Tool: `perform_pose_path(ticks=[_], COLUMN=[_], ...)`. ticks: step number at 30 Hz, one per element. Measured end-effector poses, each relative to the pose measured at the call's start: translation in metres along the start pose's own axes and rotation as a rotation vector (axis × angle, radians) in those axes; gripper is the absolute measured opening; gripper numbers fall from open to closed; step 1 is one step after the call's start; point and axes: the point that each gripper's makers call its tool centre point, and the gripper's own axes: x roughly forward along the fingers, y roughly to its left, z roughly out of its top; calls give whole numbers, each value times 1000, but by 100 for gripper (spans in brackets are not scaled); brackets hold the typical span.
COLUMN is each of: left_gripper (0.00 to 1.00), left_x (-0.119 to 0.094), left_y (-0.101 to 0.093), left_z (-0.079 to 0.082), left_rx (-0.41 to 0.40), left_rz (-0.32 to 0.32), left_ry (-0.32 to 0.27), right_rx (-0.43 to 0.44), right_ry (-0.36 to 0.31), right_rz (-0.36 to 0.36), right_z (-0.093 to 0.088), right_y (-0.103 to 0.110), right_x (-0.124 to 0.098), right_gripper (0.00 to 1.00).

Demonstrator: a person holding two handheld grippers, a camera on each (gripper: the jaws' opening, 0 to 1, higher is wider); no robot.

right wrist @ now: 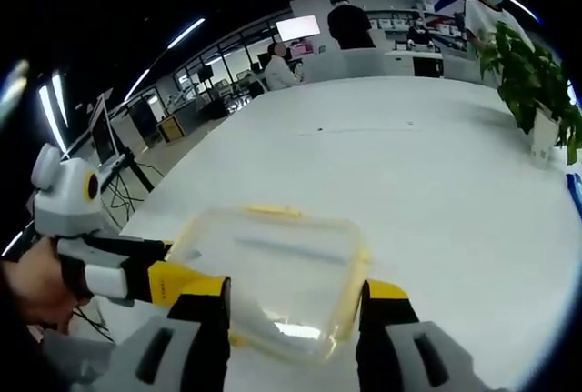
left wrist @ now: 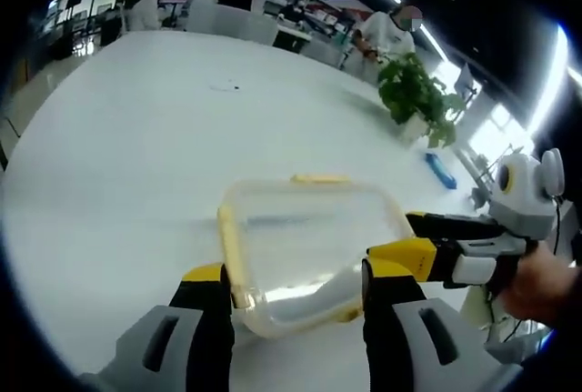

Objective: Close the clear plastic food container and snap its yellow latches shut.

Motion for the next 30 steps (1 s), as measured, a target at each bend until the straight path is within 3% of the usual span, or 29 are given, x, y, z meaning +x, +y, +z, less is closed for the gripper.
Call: perform_pose_path(ticks=[30], left_gripper=[57], left_x=[23], left_y=[45], left_z=[50], left_rx=[-50], left_rz=[8], left_ry=[-6], right_rx=[-4], right_ry=[-11], right_rz=[23], right_z=[42], right_y=[6], right_x=[48], right_gripper=[54])
